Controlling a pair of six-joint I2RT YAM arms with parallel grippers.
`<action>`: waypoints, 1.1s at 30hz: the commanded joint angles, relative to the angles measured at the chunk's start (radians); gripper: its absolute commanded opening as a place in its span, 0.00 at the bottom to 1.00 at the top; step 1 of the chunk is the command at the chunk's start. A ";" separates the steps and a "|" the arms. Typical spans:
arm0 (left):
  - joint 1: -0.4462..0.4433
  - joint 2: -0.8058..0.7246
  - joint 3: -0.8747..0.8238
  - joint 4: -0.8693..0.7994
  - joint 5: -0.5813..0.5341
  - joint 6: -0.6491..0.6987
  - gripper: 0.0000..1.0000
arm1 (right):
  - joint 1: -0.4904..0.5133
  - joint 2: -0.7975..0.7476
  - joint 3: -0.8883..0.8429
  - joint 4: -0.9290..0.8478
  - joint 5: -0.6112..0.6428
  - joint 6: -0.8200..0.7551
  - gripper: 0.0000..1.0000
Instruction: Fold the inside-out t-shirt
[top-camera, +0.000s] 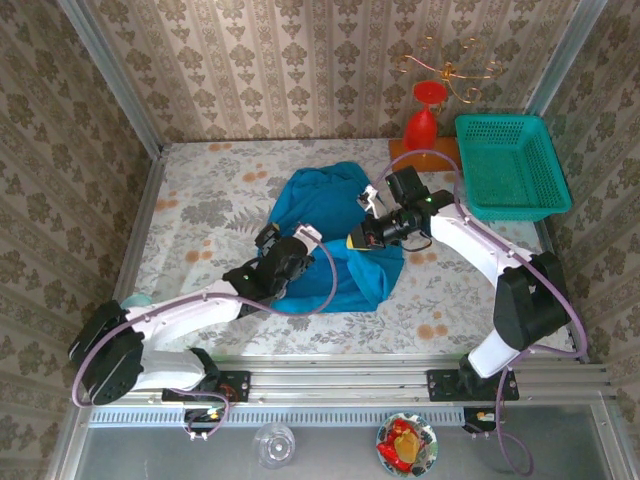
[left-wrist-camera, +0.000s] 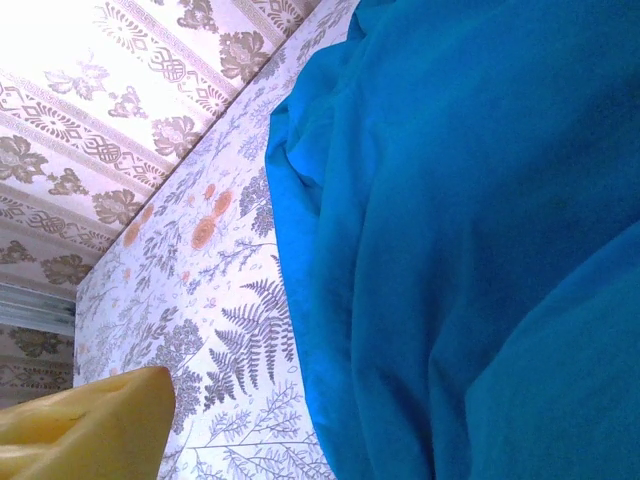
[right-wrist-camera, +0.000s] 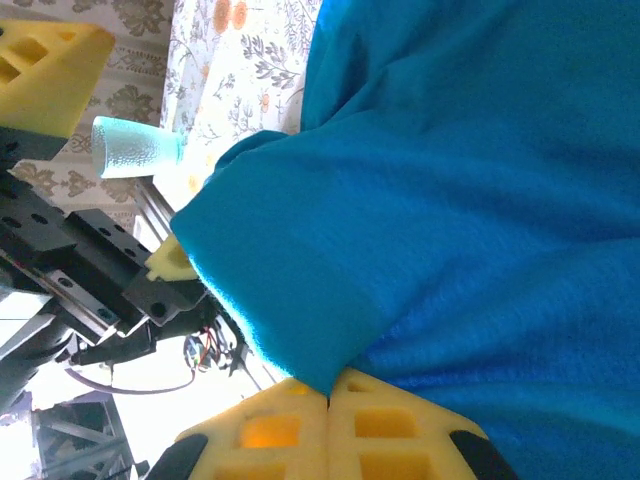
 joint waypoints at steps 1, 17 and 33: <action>0.020 -0.021 0.004 -0.091 0.007 0.037 0.79 | -0.008 -0.009 0.030 -0.019 -0.003 0.015 0.00; 0.156 -0.029 0.046 -0.204 0.108 0.003 0.70 | -0.016 -0.010 0.071 -0.060 0.021 -0.001 0.00; 0.174 -0.070 0.073 -0.186 0.485 0.057 0.07 | -0.013 0.016 0.061 -0.029 0.192 0.060 0.14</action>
